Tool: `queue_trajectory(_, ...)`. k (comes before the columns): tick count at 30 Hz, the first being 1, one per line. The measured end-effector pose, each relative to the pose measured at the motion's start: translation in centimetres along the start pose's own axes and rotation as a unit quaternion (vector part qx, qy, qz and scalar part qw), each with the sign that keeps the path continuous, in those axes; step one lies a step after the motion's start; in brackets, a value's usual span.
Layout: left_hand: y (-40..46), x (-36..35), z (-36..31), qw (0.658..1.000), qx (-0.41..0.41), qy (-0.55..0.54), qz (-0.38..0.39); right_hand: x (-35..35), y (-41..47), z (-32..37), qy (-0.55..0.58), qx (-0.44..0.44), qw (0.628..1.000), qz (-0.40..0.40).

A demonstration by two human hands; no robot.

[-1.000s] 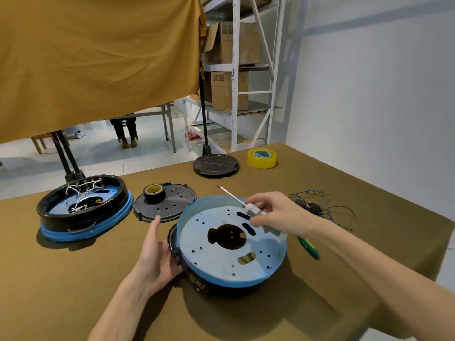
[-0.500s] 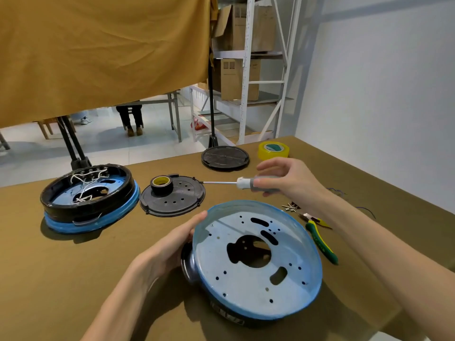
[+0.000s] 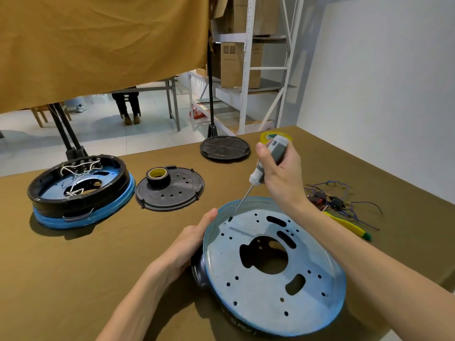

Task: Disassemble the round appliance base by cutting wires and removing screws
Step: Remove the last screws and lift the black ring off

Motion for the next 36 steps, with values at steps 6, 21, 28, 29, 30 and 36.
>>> queue_trajectory(6,-0.3,-0.1,-0.2,1.000,0.007,0.006,-0.002,-1.6,0.0,0.0,-0.023,0.019,0.999,0.041)
queue_trajectory(21,-0.4,0.0,-0.2,0.999,0.021,0.013,-0.021,-3.1,0.1,3.7,-0.203,0.073,0.972,0.093)
queue_trajectory(28,-0.4,0.1,-0.1,0.999,0.030,0.021,-0.029,-4.9,1.6,6.3,-0.447,-0.010,0.882,0.149)
queue_trajectory(29,-0.3,0.1,0.0,0.999,0.029,0.022,-0.028,-5.0,1.6,6.5,-0.455,-0.013,0.878,0.148)
queue_trajectory(30,-0.3,0.2,0.0,0.999,0.028,0.022,-0.028,-5.0,1.6,6.6,-0.460,-0.015,0.875,0.148)
queue_trajectory(36,0.0,0.3,0.2,0.999,0.024,0.029,-0.031,-5.8,1.7,6.9,-0.390,-0.009,0.876,0.285)
Point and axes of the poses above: each hand's wrist, its own y-axis towards the middle knuckle, its own x-axis out of the back of the hand, z = x × y, the point moved 7 cm from there along y, towards the middle knuckle, and after that the axes turned 14 degrees about z, right-handed, at the moved point
